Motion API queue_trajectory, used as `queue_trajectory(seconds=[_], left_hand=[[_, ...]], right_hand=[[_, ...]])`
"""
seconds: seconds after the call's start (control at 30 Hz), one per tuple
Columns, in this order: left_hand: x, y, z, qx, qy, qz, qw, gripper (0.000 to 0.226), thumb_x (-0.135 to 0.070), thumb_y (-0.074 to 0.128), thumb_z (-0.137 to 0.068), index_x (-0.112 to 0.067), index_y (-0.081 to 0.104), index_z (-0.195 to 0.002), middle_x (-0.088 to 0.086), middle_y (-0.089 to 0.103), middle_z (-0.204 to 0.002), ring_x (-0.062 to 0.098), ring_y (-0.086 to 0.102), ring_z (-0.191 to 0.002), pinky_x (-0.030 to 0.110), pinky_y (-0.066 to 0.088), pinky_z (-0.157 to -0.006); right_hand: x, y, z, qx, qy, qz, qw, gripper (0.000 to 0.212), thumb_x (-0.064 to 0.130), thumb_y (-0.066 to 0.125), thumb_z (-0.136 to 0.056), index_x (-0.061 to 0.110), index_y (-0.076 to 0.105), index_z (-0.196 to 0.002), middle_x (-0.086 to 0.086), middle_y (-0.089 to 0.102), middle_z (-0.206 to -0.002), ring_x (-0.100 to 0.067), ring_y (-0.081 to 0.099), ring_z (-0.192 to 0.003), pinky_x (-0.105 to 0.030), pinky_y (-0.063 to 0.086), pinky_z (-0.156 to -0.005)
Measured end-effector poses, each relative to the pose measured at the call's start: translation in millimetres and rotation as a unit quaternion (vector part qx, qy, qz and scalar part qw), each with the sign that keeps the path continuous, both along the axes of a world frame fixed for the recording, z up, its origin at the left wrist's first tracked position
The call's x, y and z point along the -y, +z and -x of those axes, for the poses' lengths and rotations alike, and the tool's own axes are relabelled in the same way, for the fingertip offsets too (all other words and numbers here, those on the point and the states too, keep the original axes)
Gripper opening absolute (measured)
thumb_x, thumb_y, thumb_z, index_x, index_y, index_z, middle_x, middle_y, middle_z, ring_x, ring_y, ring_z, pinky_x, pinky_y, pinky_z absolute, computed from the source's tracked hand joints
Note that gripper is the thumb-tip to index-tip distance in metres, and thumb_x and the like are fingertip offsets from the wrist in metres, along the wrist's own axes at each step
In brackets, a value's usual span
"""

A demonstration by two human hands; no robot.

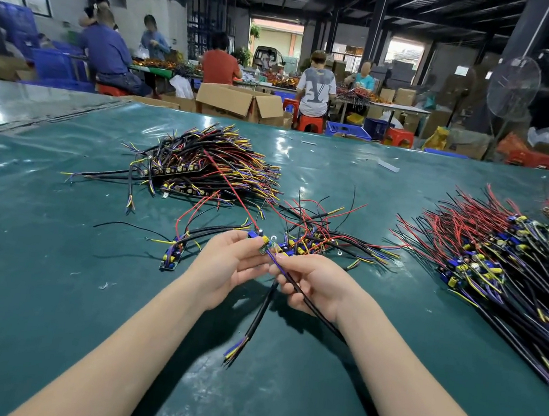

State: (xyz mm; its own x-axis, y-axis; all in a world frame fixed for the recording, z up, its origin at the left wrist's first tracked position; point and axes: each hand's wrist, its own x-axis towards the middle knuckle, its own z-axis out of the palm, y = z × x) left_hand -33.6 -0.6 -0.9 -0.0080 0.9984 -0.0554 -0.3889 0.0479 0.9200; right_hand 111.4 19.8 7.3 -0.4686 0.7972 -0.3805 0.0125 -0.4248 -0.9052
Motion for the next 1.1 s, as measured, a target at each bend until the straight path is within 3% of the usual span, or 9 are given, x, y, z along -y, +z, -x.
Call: queue_trajectory(seconds=[0.17,0.27,0.37,0.47,0.6,0.73,0.83,0.93,1.1], left_hand=[[0,3,-2,0.017,0.01,0.003,1.0,0.006,-0.002,0.049,-0.092,-0.004,0.052,-0.087,0.008,0.07,-0.073,0.01,0.066,-0.058,0.018,0.055,-0.056],[1,3,-4,0.019,0.016,0.004,1.0,0.009,-0.003,0.051,-0.091,-0.006,0.051,-0.082,0.005,0.07,-0.069,0.008,0.067,-0.057,0.017,0.056,-0.058],[3,3,-6,0.015,0.014,0.003,1.0,0.006,-0.004,0.057,-0.088,-0.006,0.052,-0.085,0.008,0.069,-0.074,0.007,0.066,-0.057,0.017,0.055,-0.057],[4,1,-8,-0.05,0.056,-0.011,0.997,0.029,0.004,0.064,-0.08,-0.004,0.046,-0.101,0.008,0.058,-0.076,0.005,0.063,-0.052,0.017,0.054,-0.055],[4,4,-5,-0.085,0.084,-0.015,0.993,0.021,0.009,0.064,-0.078,-0.005,0.051,-0.085,0.008,0.055,-0.071,0.006,0.061,-0.049,0.018,0.055,-0.053],[3,4,1,-0.026,0.079,0.007,0.997,0.026,0.006,0.066,-0.078,-0.003,0.052,-0.098,0.007,0.057,-0.075,0.005,0.062,-0.049,0.016,0.052,-0.05],[4,3,-1,0.058,0.034,0.026,0.997,0.012,0.006,0.061,-0.08,-0.003,0.053,-0.082,0.004,0.062,-0.068,0.003,0.064,-0.053,0.013,0.051,-0.053],[5,2,-7,0.126,0.016,0.063,0.99,0.012,0.007,0.058,-0.082,-0.004,0.059,-0.077,-0.001,0.067,-0.058,0.003,0.064,-0.052,0.01,0.05,-0.05],[5,3,-6,0.079,-0.049,0.052,0.994,0.013,-0.004,0.053,-0.089,-0.009,0.064,-0.083,-0.003,0.068,-0.064,0.002,0.063,-0.055,0.01,0.049,-0.055]], right_hand=[[-1,-1,0,0.01,-0.023,-0.009,1.0,0.039,0.014,0.057,-0.088,0.012,0.068,-0.051,0.001,0.05,-0.057,-0.003,0.039,-0.035,-0.011,0.027,-0.031],[-1,-2,2,0.019,-0.034,-0.031,0.999,0.025,0.009,0.06,-0.085,0.009,0.064,-0.061,0.003,0.053,-0.049,-0.002,0.038,-0.036,-0.011,0.025,-0.031],[-1,-3,1,0.023,-0.04,-0.034,0.998,0.022,0.008,0.062,-0.084,0.011,0.063,-0.063,-0.001,0.054,-0.058,-0.003,0.037,-0.04,-0.011,0.023,-0.032],[-1,-5,2,0.047,-0.027,-0.072,0.996,0.03,0.008,0.063,-0.083,0.012,0.064,-0.053,-0.005,0.043,-0.062,-0.004,0.034,-0.037,-0.012,0.022,-0.033],[2,-6,6,0.05,0.001,-0.131,0.99,0.029,0.011,0.06,-0.087,0.01,0.062,-0.058,-0.005,0.041,-0.057,-0.006,0.035,-0.036,-0.012,0.025,-0.035],[3,-5,8,0.011,0.015,-0.116,0.993,0.035,0.009,0.055,-0.089,0.011,0.064,-0.055,-0.001,0.046,-0.052,-0.006,0.038,-0.036,-0.011,0.026,-0.034],[2,-5,7,-0.027,-0.019,-0.085,0.996,0.039,0.005,0.055,-0.087,0.011,0.065,-0.05,-0.003,0.049,-0.056,-0.005,0.039,-0.036,-0.011,0.025,-0.032],[2,-5,6,-0.045,-0.038,-0.083,0.995,0.03,0.003,0.053,-0.088,0.007,0.062,-0.06,0.001,0.047,-0.045,-0.005,0.038,-0.035,-0.011,0.024,-0.032],[1,-4,7,-0.107,-0.041,-0.017,0.993,0.022,0.006,0.05,-0.089,0.009,0.06,-0.07,0.004,0.055,-0.048,-0.002,0.04,-0.033,-0.01,0.024,-0.031]])
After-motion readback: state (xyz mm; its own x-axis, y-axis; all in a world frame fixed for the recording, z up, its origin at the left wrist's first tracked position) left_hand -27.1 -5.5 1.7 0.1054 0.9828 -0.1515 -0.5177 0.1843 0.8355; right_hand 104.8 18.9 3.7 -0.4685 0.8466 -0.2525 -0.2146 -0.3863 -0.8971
